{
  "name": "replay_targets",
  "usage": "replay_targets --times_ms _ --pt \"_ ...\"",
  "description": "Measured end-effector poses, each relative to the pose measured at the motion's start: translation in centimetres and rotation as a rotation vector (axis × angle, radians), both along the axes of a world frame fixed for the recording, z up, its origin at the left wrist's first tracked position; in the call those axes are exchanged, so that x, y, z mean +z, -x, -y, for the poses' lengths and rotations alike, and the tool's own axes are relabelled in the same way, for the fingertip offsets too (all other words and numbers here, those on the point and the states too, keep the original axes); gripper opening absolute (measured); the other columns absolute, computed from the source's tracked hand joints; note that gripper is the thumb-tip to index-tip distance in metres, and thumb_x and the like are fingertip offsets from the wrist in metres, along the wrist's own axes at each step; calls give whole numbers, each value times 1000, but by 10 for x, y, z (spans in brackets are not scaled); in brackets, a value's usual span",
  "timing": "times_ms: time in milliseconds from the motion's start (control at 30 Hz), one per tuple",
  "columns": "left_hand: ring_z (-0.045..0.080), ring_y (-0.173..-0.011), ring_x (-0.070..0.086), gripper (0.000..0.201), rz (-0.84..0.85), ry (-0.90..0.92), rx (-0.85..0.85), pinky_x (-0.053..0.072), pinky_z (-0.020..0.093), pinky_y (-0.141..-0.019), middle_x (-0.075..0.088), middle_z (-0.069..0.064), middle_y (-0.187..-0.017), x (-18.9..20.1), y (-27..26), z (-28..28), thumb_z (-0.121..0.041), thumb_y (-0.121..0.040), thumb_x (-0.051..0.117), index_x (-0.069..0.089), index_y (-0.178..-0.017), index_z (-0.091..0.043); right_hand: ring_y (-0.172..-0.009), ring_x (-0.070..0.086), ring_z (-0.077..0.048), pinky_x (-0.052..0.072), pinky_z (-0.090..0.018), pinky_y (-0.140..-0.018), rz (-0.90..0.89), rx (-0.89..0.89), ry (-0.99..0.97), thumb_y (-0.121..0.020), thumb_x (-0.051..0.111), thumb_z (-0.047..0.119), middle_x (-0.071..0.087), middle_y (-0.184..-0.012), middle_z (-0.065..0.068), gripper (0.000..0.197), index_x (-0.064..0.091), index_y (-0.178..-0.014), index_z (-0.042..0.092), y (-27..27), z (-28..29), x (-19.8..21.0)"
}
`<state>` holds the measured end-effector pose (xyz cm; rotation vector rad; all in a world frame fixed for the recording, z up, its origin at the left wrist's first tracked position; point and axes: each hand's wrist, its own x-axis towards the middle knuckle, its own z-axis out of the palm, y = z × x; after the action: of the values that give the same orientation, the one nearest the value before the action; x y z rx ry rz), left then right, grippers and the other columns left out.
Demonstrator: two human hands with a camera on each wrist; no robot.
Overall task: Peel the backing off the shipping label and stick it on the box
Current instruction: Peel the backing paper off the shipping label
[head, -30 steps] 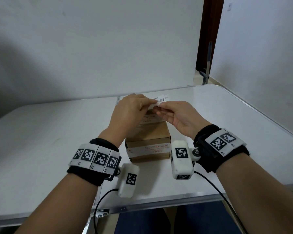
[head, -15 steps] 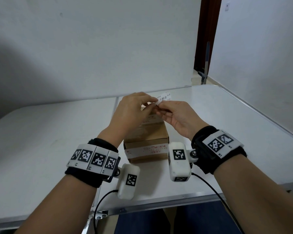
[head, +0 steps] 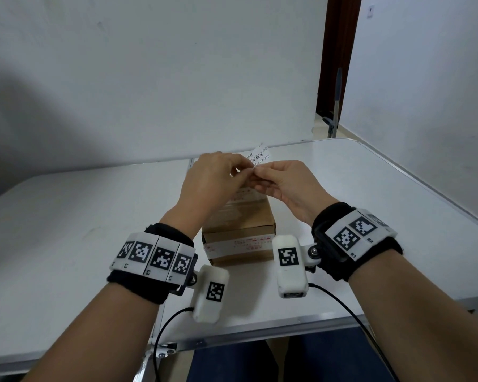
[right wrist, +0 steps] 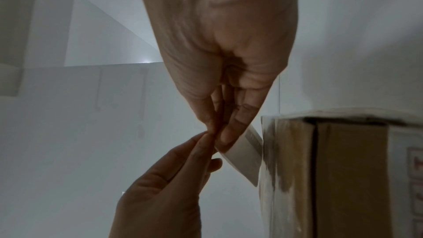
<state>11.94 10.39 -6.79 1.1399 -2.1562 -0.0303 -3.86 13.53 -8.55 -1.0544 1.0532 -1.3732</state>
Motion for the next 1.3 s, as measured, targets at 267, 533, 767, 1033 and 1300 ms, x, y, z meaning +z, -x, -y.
replay_targets --times_ms 267,533,767,1033,1300 --pt "6 -78 67 10 -135 -173 26 57 30 -74 73 -10 -78 4 6 0 -31 -81 65 73 -83 -26 -80 70 -22 59 -23 -72 -87 -1 3 -91 60 5 70 -95 -22 22 66 -104 -12 -1 2 0" --pt "11 -69 58 13 -402 -531 -20 48 25 -68 68 -1 -77 10 7 4 -17 -88 58 68 -83 -12 -66 66 -12 55 -20 -65 -135 20 -52 -88 62 7 69 -88 -14 24 65 -106 -9 -1 5 5" --pt "35 -94 68 21 -575 -646 -1 53 49 -93 71 21 -104 9 4 18 -24 -89 52 66 -88 -8 -62 57 -11 50 -18 -60 -166 65 -84 -89 52 6 62 -73 -6 14 58 -76 8 2 3 8" --pt "17 -82 58 10 -482 -436 1 51 34 -79 63 -1 -89 12 18 16 -22 -94 50 59 -93 -17 -71 66 -17 54 -24 -64 -38 14 -105 -89 56 52 65 -85 -9 54 61 -107 2 -3 9 13" --pt "9 -72 54 13 -509 -422 -45 42 20 -62 61 -5 -86 14 21 18 -22 -97 53 62 -99 -13 -76 66 -13 54 -17 -59 -86 -25 -16 -91 64 23 68 -92 -5 24 65 -104 4 0 12 14"
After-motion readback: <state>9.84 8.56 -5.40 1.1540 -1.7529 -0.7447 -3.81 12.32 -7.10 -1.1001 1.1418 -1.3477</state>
